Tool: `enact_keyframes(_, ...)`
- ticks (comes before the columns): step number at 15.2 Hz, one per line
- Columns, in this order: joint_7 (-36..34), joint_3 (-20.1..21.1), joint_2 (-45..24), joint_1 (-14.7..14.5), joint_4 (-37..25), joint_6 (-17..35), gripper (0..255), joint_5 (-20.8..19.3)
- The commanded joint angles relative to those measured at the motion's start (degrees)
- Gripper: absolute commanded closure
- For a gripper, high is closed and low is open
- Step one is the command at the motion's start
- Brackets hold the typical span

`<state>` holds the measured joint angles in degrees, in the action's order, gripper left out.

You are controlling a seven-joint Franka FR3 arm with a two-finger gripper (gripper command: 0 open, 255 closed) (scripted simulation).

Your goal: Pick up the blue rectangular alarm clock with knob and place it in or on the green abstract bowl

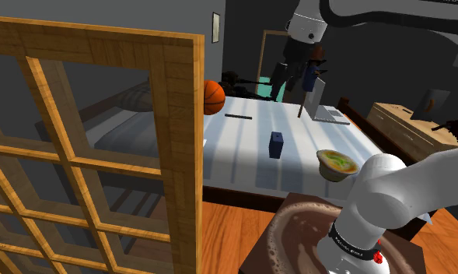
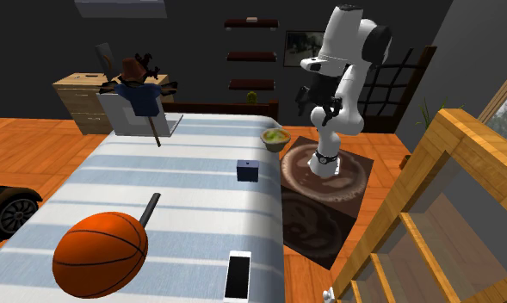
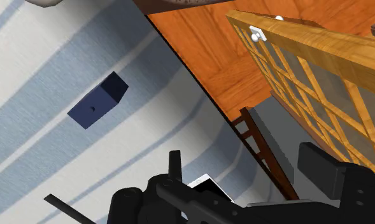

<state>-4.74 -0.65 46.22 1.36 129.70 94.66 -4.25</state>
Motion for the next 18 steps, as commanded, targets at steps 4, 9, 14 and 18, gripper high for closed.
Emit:
enact_keyframes(4,-2.0,-1.5,-2.8,2.0,2.1,3.9,0,-0.5)
enact_keyframes(9,-5.2,-4.2,-8.1,5.3,4.9,10.3,0,-1.2)
enact_keyframes(14,-8.3,-6.9,-14.3,8.3,6.8,16.6,0,-1.6)
enact_keyframes(18,-10.5,-9.2,-19.7,10.6,7.8,21.5,0,-1.6)
